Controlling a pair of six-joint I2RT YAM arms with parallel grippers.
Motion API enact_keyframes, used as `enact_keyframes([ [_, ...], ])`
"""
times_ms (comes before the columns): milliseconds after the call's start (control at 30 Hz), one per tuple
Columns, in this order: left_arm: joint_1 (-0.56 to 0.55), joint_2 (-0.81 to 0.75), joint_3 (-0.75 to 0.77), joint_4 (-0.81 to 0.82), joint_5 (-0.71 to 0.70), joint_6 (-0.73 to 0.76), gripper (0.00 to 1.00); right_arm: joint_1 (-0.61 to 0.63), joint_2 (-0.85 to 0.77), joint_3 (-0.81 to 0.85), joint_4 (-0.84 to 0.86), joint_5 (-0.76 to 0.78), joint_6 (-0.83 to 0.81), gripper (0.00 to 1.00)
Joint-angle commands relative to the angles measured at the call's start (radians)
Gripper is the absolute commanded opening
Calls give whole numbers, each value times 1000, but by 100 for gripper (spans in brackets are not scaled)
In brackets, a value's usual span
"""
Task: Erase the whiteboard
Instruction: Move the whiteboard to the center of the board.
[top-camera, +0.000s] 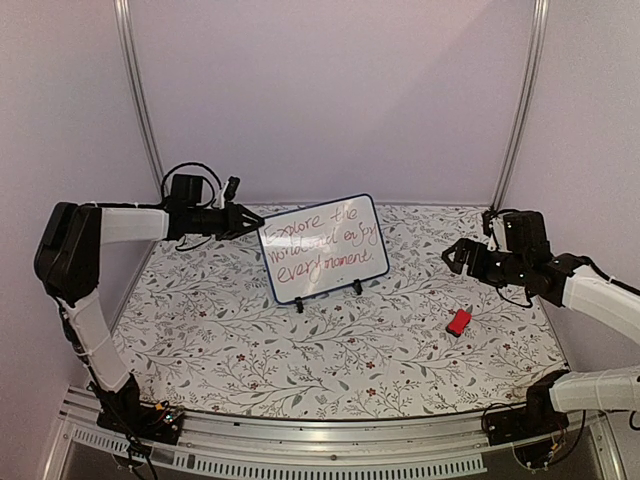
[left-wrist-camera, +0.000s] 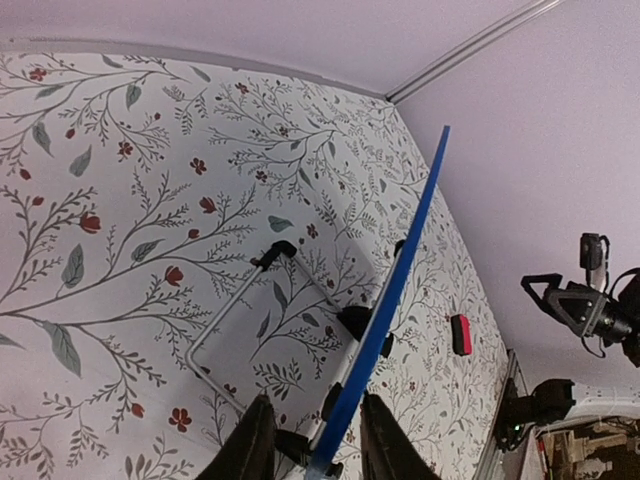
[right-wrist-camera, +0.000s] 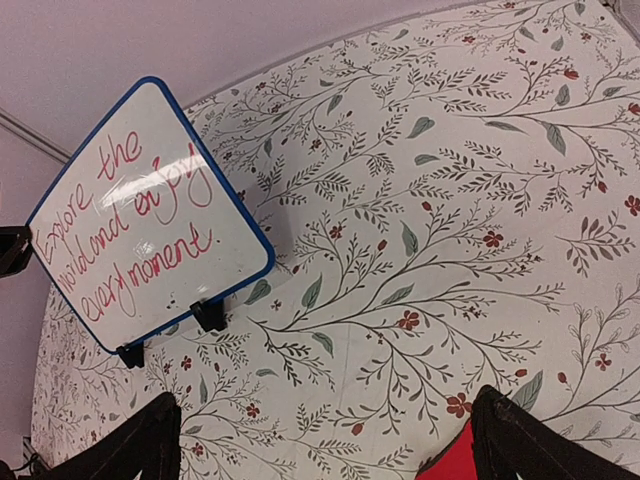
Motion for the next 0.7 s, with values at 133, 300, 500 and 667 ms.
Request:
enact_keyframes([
  [133, 6, -1, 3, 40, 17, -7, 12, 6, 14, 20, 18, 4, -14, 99],
  [300, -27, -21, -38, 48, -9, -30, 7, 6, 10, 15, 19, 11, -19, 99],
  [500, -92, -60, -75, 18, -105, -39, 4, 6, 8, 6, 21, 15, -24, 99],
  [667, -138, -122, -141, 54, -164, -65, 4, 6, 8, -1, 30, 12, -24, 99],
])
